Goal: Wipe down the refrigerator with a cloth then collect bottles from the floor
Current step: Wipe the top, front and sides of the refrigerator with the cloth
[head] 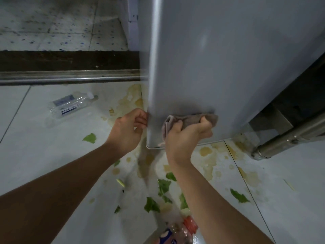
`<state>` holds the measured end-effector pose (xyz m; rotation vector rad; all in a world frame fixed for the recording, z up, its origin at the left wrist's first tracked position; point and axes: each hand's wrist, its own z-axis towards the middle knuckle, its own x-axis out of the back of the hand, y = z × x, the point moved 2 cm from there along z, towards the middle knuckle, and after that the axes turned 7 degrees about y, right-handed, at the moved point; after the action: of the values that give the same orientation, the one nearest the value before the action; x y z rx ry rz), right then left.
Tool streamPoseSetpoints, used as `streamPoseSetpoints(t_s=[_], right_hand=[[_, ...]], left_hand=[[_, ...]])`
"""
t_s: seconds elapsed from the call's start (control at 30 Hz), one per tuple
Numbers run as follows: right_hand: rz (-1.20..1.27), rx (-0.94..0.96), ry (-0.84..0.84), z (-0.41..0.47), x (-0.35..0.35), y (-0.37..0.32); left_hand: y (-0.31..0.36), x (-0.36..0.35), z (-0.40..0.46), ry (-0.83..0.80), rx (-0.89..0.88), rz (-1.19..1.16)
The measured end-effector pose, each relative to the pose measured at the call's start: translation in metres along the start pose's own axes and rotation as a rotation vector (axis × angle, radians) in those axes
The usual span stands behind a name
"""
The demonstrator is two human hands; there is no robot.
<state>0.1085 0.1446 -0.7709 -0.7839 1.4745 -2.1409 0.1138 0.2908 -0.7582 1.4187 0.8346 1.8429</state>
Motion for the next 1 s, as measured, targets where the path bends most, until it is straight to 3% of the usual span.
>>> streamPoseSetpoints(t_s=[0.1, 0.3, 0.37, 0.53, 0.67, 0.87, 1.0], right_hand=[[-0.03, 0.003, 0.046, -0.011, -0.009, -0.005], [-0.238, -0.261, -0.242, -0.043, -0.016, 0.032], [-0.243, -0.276, -0.215, -0.042, -0.015, 0.029], [0.016, -0.127, -0.136, -0.053, -0.026, -0.01], [-0.032, -0.079, -0.019, -0.062, -0.04, -0.009], [-0.251, -0.512, -0.217, -0.072, -0.047, 0.029], [-0.074, -0.424, -0.123, -0.065, -0.046, 0.019]], left_hand=[[-0.005, 0.002, 0.001, -0.06, 0.004, -0.033], [-0.021, 0.009, -0.006, -0.087, -0.003, 0.018], [-0.028, 0.016, -0.01, -0.061, 0.02, 0.062], [-0.037, 0.028, -0.012, 0.007, 0.087, 0.079], [-0.04, 0.033, -0.014, 0.009, 0.098, 0.081], [-0.042, 0.046, -0.02, -0.004, 0.1, 0.096], [-0.041, 0.048, -0.02, -0.011, 0.109, 0.083]])
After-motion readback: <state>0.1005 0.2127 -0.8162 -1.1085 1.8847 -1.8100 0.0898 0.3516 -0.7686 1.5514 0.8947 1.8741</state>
